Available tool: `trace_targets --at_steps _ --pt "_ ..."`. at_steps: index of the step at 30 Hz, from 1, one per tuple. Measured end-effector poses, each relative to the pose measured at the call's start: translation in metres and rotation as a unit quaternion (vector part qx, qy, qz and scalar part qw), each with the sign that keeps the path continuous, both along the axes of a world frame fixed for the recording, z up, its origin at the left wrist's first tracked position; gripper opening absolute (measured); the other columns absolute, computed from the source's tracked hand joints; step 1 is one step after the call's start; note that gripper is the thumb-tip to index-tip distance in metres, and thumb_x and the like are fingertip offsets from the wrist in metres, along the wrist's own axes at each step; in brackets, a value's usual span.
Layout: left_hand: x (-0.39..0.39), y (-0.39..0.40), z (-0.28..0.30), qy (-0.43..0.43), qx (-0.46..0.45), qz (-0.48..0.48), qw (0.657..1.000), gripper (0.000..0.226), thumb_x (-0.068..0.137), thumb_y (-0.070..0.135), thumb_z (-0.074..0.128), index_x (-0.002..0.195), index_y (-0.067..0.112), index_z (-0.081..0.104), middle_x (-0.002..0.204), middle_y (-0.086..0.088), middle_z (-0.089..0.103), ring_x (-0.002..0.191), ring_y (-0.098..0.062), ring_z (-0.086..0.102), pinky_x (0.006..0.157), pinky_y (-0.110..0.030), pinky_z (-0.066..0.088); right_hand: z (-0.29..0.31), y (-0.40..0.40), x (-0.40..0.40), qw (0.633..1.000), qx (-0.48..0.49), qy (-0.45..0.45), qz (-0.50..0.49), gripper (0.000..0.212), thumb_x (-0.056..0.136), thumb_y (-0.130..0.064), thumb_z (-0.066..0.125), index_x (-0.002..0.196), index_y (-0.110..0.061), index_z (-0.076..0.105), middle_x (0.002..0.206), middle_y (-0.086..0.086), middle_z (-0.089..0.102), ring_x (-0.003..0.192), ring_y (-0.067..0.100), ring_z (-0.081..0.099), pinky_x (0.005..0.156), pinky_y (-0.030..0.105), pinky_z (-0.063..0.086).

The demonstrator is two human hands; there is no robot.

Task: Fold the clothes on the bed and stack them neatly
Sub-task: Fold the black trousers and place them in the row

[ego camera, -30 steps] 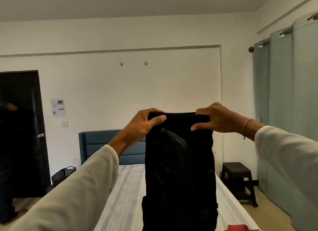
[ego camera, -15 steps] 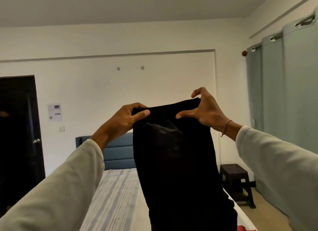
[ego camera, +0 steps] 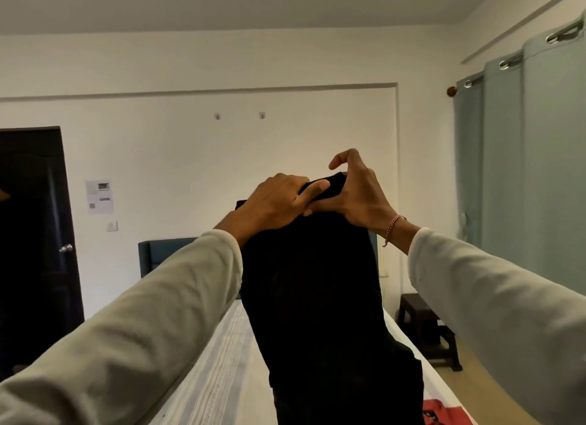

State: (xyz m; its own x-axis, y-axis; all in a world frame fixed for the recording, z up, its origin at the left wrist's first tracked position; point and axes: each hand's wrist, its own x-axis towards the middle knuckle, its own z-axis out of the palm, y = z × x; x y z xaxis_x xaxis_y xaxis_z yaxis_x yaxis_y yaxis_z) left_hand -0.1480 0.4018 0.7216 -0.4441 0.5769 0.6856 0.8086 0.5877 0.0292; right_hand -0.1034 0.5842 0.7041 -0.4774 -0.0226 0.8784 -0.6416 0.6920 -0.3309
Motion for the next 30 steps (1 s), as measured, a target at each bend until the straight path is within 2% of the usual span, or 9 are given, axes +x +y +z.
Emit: trace_targets --at_steps 4,7,10,14,17,21,24,27,30 --pt "-0.014 0.01 -0.005 0.01 -0.018 -0.054 0.998 0.055 0.099 0.061 0.037 0.064 0.022 0.054 0.06 0.004 0.057 0.055 -0.013 0.053 0.059 -0.026 0.043 -0.013 0.01 0.005 0.997 0.002 -0.077 0.016 0.091 0.055 -0.058 0.089 0.122 -0.019 0.041 0.091 -0.002 0.066 0.079 0.011 0.065 0.072 0.021 0.055" --pt "-0.02 0.012 0.001 0.069 -0.017 -0.013 0.997 0.06 0.099 0.064 0.036 0.063 0.018 0.051 0.059 0.002 0.054 0.055 -0.017 0.052 0.057 -0.033 0.041 -0.034 0.025 0.012 0.983 -0.061 -0.168 0.043 0.08 0.072 -0.064 0.073 0.128 -0.019 0.038 0.113 0.006 0.065 0.094 0.019 0.07 0.08 0.034 0.062" --pt "-0.023 0.008 0.014 0.119 -0.002 0.048 0.992 0.061 0.097 0.069 0.034 0.061 0.021 0.042 0.059 0.002 0.051 0.057 -0.021 0.051 0.059 -0.036 0.038 -0.079 0.043 0.021 0.963 -0.115 -0.242 -0.008 0.068 0.085 -0.073 0.047 0.116 -0.013 0.05 0.101 0.013 0.07 0.083 0.019 0.07 0.075 0.042 0.063" --pt "-0.025 0.001 0.039 0.142 -0.009 0.1 0.985 0.061 0.099 0.068 0.032 0.065 0.019 0.044 0.065 -0.001 0.053 0.065 -0.029 0.055 0.065 -0.04 0.043 -0.146 0.065 0.032 0.857 -0.146 -0.489 -0.069 0.087 0.089 -0.081 0.021 0.106 -0.007 0.064 0.095 0.011 0.073 0.083 0.022 0.072 0.077 0.036 0.062" --pt "-0.025 -0.001 0.054 0.152 -0.008 0.121 0.981 0.064 0.098 0.07 0.03 0.069 0.016 0.048 0.066 -0.002 0.053 0.066 -0.031 0.054 0.068 -0.042 0.045 -0.186 0.07 0.03 0.779 -0.162 -0.602 0.059 0.086 0.089 -0.083 0.021 0.117 -0.016 0.068 0.107 0.01 0.074 0.097 0.026 0.073 0.086 0.038 0.06" --pt "-0.023 -0.003 0.061 0.164 0.001 0.144 0.976 0.065 0.099 0.068 0.031 0.072 0.012 0.05 0.067 -0.004 0.052 0.067 -0.034 0.052 0.067 -0.04 0.039 -0.197 0.059 0.004 0.754 -0.337 -0.519 0.219 0.06 0.094 -0.069 0.042 0.111 -0.017 0.066 0.099 0.004 0.074 0.098 0.024 0.068 0.088 0.038 0.055" --pt "-0.018 -0.014 0.066 0.168 0.01 0.164 0.972 0.062 0.099 0.068 0.031 0.07 0.016 0.048 0.067 -0.004 0.051 0.068 -0.034 0.052 0.068 -0.041 0.04 -0.188 0.048 -0.007 0.774 -0.37 -0.462 0.223 0.056 0.091 -0.058 0.057 0.124 -0.013 0.061 0.119 0.012 0.069 0.112 0.031 0.065 0.085 0.037 0.056" --pt "-0.014 -0.029 0.072 0.174 0.017 0.182 0.968 0.063 0.099 0.069 0.03 0.068 0.017 0.047 0.067 -0.005 0.053 0.069 -0.036 0.054 0.07 -0.043 0.043 -0.185 0.04 -0.006 0.802 -0.398 -0.379 0.232 0.044 0.087 -0.036 0.066 0.119 -0.005 0.067 0.113 0.017 0.069 0.106 0.032 0.064 0.082 0.036 0.056" --pt "-0.01 -0.048 0.078 0.171 0.027 0.199 0.965 0.063 0.099 0.068 0.031 0.069 0.016 0.048 0.067 -0.005 0.053 0.07 -0.036 0.055 0.072 -0.044 0.045 -0.18 0.039 -0.003 0.792 -0.474 -0.303 0.238 0.026 0.095 -0.023 0.064 0.113 -0.005 0.069 0.106 0.017 0.071 0.107 0.035 0.065 0.085 0.04 0.058"
